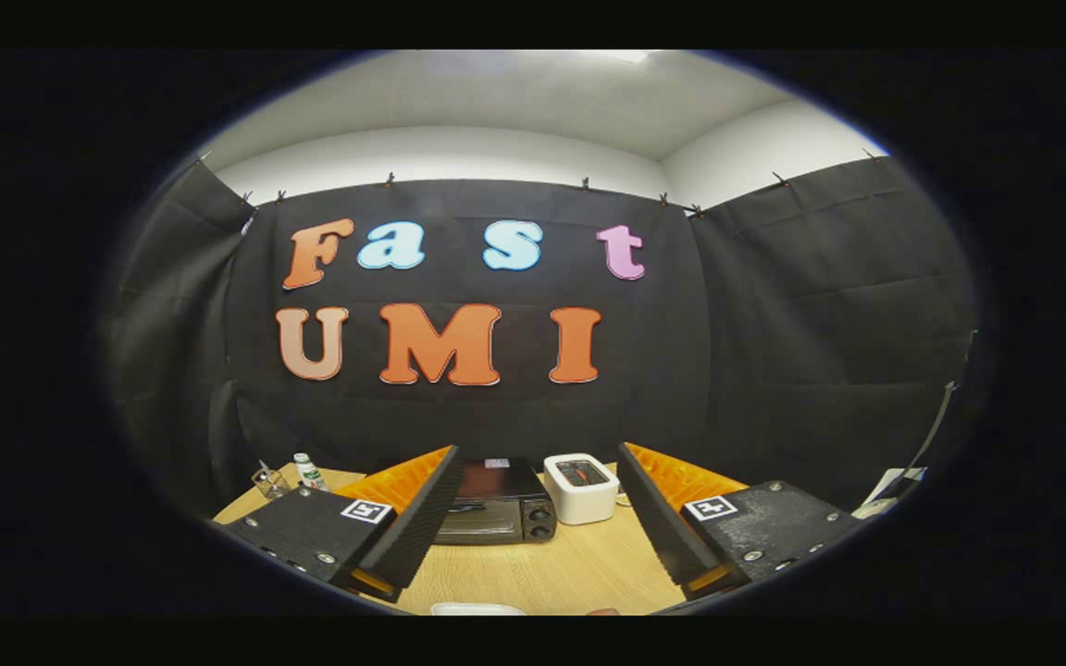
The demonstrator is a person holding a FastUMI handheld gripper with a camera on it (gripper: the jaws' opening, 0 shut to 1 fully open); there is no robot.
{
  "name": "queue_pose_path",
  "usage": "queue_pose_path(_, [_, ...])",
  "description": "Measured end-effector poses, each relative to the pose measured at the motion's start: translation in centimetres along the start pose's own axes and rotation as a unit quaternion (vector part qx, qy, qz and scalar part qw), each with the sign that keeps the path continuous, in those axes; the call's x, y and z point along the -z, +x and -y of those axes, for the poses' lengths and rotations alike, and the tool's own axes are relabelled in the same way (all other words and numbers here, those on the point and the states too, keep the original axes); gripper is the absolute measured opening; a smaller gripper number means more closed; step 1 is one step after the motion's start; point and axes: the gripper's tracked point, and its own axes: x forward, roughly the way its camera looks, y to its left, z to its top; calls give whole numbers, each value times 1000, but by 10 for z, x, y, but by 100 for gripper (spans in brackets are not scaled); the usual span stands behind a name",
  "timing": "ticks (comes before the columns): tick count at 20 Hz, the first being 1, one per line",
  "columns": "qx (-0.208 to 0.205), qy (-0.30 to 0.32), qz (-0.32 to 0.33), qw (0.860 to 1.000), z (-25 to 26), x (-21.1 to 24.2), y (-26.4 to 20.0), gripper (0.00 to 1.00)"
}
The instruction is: Open the toaster oven, put the food inside, and close the toaster oven door.
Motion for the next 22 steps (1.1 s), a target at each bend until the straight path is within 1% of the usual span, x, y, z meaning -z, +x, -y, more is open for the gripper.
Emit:
queue_pose_path(6, [8,-4,-5,1000,-4,3,11,99])
queue_pose_path(9, [-5,-2,-15,1000,-20,11,19,99])
queue_pose_path(12, [-18,-3,-29,999,-35,29,34,99])
queue_pose_path(19, [-63,0,-88,994,-85,88,78,99])
queue_pose_path(22, [-65,-10,-100,993,-96,105,106,99])
